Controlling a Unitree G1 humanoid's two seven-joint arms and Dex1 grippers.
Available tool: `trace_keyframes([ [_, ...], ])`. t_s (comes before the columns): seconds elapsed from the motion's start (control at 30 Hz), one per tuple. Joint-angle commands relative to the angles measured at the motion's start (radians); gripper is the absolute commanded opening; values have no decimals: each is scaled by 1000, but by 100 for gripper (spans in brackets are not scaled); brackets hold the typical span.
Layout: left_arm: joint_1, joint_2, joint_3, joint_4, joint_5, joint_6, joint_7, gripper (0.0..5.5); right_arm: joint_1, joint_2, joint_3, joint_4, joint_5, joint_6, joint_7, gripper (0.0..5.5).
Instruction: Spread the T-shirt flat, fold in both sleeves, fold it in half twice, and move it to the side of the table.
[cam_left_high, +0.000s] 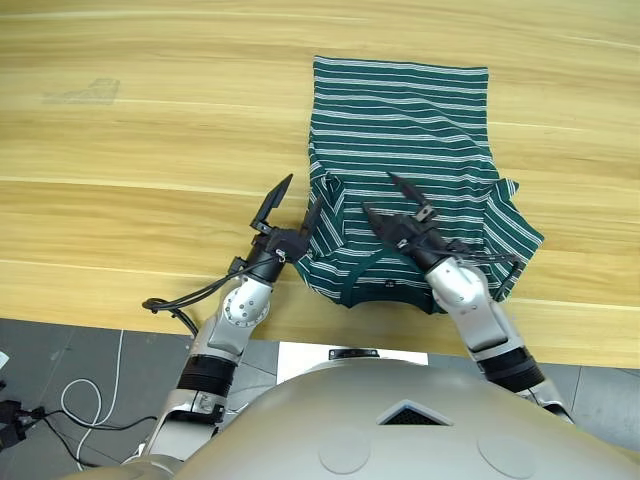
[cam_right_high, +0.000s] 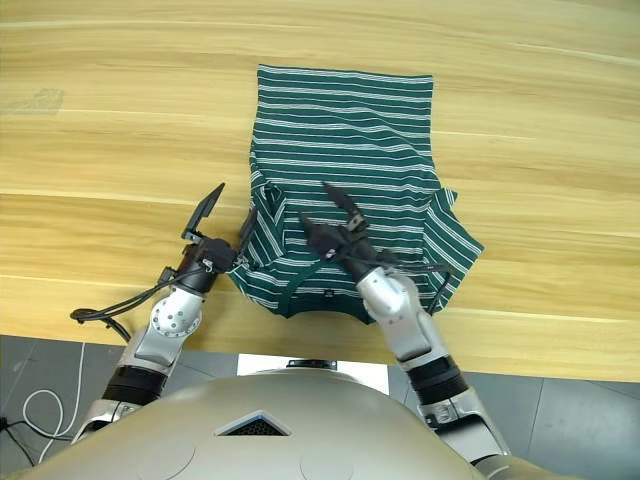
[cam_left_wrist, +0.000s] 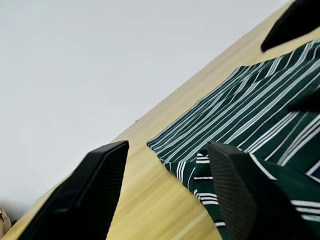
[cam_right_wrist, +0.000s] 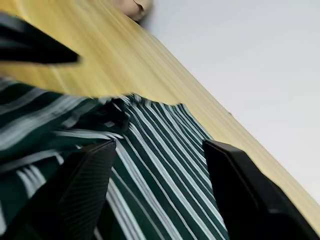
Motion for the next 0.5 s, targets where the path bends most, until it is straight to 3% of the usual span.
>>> trace_keyframes([
  [0.03,-12,3,-8,20,-6,-7,-11,293,3,16,28,-5,-34,33,-9,321],
  [0.5,-78,-3,-39,67,-1,-19,-35,293,13,118,121,94,-54,119,-42,321],
])
